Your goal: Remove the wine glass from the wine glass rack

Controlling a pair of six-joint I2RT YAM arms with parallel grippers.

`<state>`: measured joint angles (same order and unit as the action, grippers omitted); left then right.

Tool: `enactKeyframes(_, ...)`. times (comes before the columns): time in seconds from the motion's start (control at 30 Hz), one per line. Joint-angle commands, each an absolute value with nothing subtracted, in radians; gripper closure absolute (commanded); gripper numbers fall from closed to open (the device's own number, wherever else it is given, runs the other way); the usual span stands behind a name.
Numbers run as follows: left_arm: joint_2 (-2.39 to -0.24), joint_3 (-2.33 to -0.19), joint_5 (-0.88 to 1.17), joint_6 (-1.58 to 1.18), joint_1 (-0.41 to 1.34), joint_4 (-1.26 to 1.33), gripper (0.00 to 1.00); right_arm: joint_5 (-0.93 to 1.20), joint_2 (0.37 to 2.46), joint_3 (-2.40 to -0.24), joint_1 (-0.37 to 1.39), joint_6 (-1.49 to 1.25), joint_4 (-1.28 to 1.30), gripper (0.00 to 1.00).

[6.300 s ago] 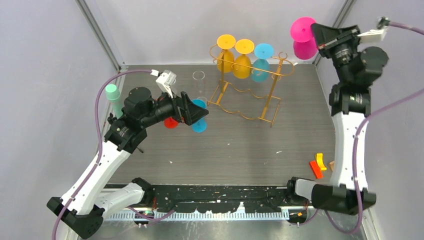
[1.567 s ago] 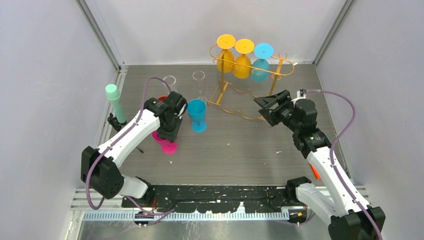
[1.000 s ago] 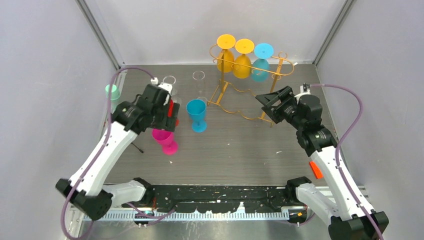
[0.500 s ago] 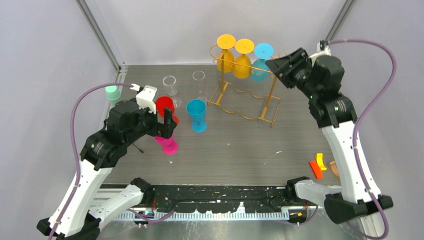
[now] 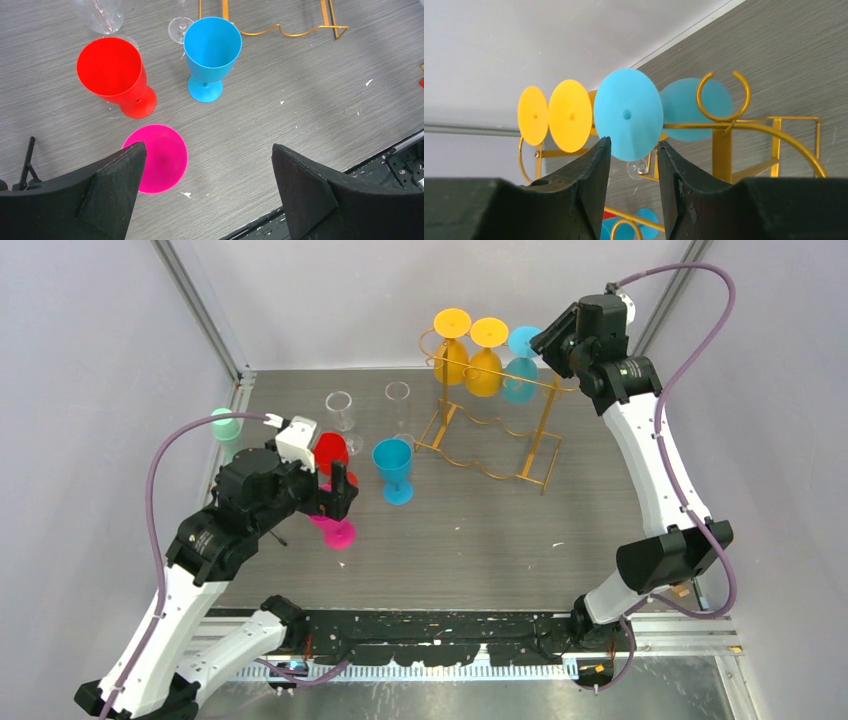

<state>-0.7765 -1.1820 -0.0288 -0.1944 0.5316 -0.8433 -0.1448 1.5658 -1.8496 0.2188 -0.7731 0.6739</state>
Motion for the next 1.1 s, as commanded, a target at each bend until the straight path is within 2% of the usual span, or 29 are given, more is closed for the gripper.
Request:
enactKeyframes(0.0,-0.749,-1.177,-0.017,-0.163,0.528,-0.761,0.0,-0.227,1.588,-1.94,0.221,-0.724,0.665,0.54)
enactKeyframes(0.37,-0.746,-1.172,-0.021,-0.156,0.528,-0.761,0.0,-0.257,1.656,-1.967,0.217,-0.705,0.658,0.51)
enactKeyframes(0.7,-0.753,-1.188,-0.018,-0.172,0.527,-0.778,0.0,-0.129,1.633,-1.882,0.188,-0.751,0.53,0.49)
enactKeyframes(0.9,-0.747,-1.19,-0.017,-0.173,0.528,-0.778,0.0,-0.047,1.617,-1.806,0.154,-0.833,0.458,0.53)
enactKeyframes(1.07,-0.743,-1.194,-0.017,-0.173,0.528,-0.785,0.0,-0.015,1.585,-1.721,0.127,-0.9,0.372,0.63)
